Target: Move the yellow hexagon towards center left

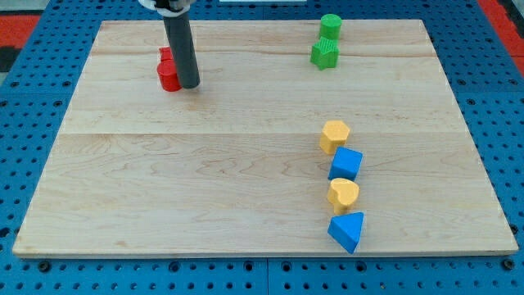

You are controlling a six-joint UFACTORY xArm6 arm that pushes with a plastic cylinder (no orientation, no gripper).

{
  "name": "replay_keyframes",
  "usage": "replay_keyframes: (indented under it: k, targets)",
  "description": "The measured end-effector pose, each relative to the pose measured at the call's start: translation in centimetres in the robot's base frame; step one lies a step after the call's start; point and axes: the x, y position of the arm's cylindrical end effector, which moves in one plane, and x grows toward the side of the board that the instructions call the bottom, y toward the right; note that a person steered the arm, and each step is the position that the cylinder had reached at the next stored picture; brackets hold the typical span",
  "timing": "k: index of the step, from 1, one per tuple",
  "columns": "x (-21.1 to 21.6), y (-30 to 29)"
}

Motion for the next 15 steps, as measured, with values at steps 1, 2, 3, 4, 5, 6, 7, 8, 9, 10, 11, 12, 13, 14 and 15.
replay_keyframes:
  k: [1,2,3,4,5,6,7,8,9,10,11,12,13,14,15]
  targets:
    - [1.2,2.4]
    - [1.8,7.9]
    - [4.5,15.7]
    - [6.7,22.2]
    - [8.2,28.9]
    - [9.7,30.2]
    - [9.7,26.5]
    - [10.2,23.8]
    - [12.0,22.9]
    - [13.8,20.3]
    - [15.1,16.4]
    - [16.1,12.6]
    - [18.1,13.6]
    - [20.6,14.4]
    - [21.2,8.7]
